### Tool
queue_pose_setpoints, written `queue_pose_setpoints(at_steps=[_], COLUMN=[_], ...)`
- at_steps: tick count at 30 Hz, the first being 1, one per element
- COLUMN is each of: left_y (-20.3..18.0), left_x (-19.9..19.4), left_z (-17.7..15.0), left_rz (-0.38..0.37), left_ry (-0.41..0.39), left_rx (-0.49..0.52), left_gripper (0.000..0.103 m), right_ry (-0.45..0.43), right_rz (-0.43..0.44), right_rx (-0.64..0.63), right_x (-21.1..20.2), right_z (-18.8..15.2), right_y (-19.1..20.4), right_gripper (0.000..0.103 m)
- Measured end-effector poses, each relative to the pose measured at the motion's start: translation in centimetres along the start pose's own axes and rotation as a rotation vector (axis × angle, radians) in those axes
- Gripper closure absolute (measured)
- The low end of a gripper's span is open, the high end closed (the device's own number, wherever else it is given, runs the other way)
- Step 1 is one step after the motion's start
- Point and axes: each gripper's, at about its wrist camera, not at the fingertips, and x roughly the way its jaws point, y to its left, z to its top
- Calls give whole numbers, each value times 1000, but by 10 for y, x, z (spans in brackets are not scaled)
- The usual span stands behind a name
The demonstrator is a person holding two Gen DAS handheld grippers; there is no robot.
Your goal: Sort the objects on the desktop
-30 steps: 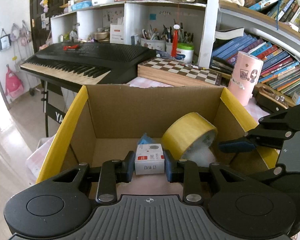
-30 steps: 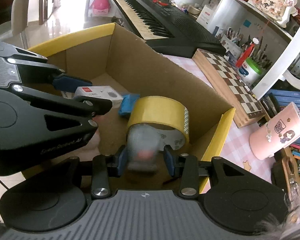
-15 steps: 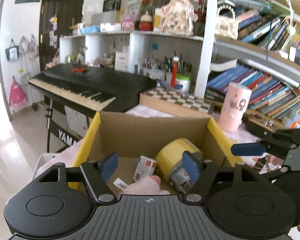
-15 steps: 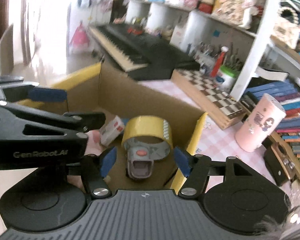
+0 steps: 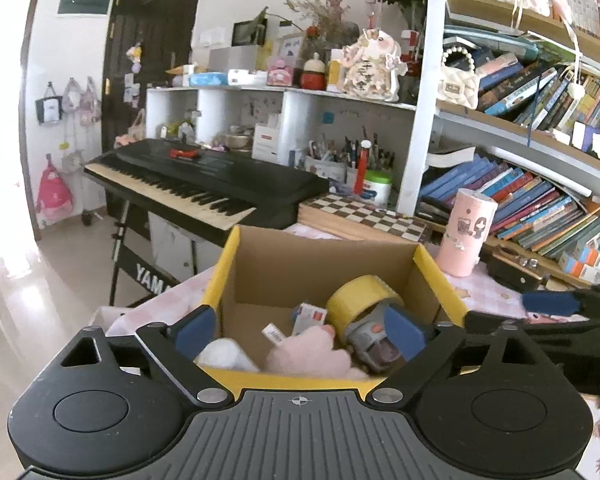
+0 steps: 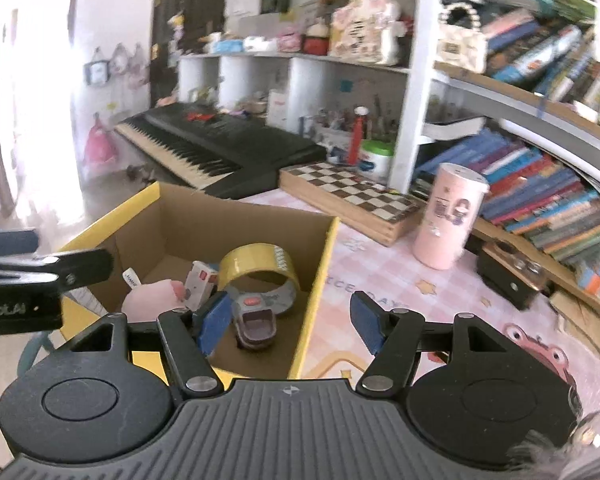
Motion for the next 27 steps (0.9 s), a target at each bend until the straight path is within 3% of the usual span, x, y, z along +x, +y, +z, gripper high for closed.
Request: queue_pose_setpoints(at_steps=[16,27], left_y=[24,40], left_x=[-55,-96], left_z=[-39,-64], left_rz=[-1,14], left_ry=[32,60], left_rx=[-6,-23], left_gripper=[7,6], right_ry=[11,44], right_rz=[-106,-130], right_rx=[82,119], right_x=[-57,-99], right_z=[-45,-74], right_y=[28,59], right_gripper=[34,27])
